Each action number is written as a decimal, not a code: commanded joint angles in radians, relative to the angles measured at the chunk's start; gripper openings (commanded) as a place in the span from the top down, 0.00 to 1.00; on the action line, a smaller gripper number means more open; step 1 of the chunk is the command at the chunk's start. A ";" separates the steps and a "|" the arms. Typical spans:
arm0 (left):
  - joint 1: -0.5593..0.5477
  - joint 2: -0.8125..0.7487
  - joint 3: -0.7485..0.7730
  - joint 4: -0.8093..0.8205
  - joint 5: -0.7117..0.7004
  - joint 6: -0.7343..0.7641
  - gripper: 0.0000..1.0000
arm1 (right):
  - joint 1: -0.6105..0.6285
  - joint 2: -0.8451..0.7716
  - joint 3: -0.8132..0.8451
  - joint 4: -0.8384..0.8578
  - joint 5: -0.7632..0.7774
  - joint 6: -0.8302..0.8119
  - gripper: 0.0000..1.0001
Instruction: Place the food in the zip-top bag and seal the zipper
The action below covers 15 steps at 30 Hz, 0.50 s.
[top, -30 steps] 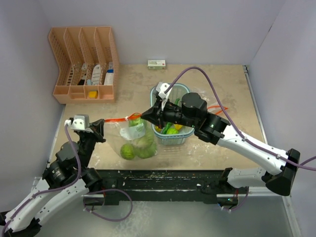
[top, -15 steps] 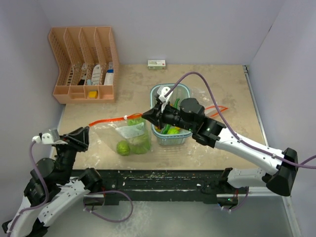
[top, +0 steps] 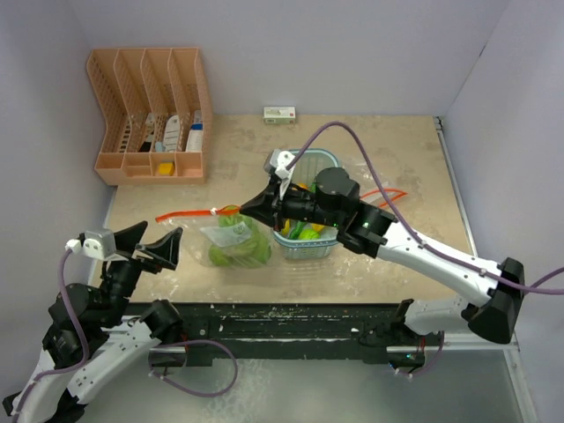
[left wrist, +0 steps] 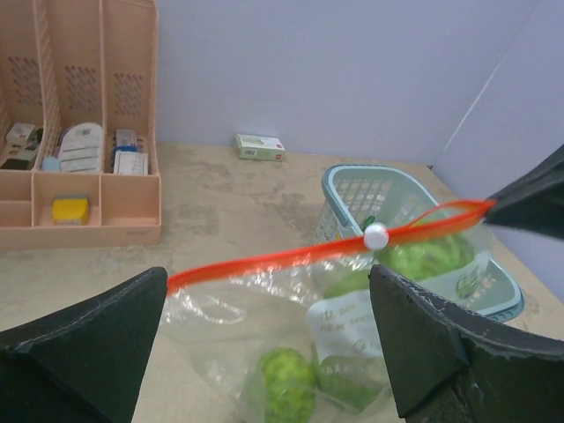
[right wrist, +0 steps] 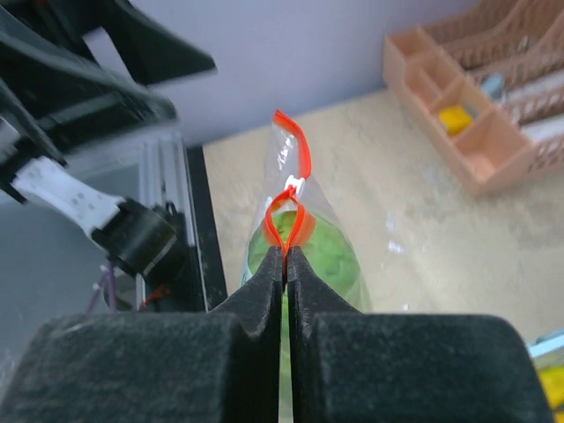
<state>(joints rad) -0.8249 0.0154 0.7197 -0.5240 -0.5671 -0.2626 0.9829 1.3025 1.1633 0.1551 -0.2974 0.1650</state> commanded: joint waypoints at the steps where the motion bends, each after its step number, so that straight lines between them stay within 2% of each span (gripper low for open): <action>1: 0.003 0.030 0.019 0.062 0.090 0.077 0.01 | 0.005 -0.083 0.110 0.098 -0.061 -0.008 1.00; 4: 0.003 0.039 0.021 0.053 0.098 0.076 0.01 | 0.005 -0.070 0.082 0.111 -0.068 -0.005 1.00; 8: 0.003 0.037 0.015 0.058 0.104 0.067 0.01 | 0.010 0.048 -0.090 0.215 -0.064 0.053 1.00; 11: 0.003 0.039 0.010 0.067 0.112 0.066 0.01 | 0.042 0.148 -0.076 0.172 -0.008 0.039 1.00; 15: 0.003 0.049 0.019 0.067 0.120 0.074 0.01 | 0.057 0.114 0.026 0.117 0.017 0.003 1.00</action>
<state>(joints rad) -0.8249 0.0422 0.7197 -0.5083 -0.4732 -0.2157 1.0206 1.4998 1.0988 0.2733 -0.3115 0.1898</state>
